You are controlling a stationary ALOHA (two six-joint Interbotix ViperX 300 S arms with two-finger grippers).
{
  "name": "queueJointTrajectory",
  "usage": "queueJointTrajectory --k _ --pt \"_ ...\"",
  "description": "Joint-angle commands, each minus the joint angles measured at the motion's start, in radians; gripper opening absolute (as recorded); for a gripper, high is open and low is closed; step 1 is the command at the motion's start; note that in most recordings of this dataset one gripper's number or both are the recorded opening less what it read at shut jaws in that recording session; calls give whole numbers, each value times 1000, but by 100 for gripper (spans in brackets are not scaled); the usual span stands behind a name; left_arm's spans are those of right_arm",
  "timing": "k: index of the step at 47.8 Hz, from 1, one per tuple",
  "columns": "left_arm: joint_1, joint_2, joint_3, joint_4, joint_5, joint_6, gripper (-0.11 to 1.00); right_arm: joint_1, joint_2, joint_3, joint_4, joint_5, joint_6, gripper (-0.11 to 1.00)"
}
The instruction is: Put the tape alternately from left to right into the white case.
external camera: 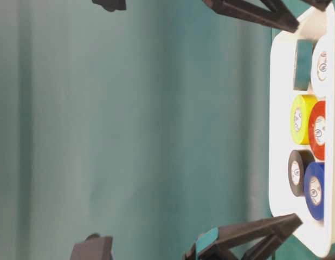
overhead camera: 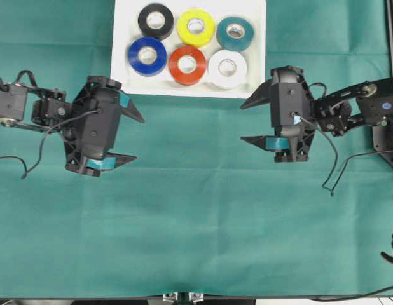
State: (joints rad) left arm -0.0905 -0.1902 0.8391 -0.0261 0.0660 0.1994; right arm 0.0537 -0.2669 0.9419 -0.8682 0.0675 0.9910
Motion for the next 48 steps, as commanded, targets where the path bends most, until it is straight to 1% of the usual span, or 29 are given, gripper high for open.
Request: queueJointTrajectory --k 1,9,23,48 --pt "5 -41 6 -3 -28 -3 52 3 -26 -6 2 21 0 82" --pt "34 -91 51 -2 -55 -26 52 -6 -41 -6 2 63 0 82" --pt "87 -189 132 -2 -81 -48 52 -23 -63 -6 2 66 0 82" --pt "101 -324 239 -3 -114 -48 52 -23 -175 46 3 63 3 82"
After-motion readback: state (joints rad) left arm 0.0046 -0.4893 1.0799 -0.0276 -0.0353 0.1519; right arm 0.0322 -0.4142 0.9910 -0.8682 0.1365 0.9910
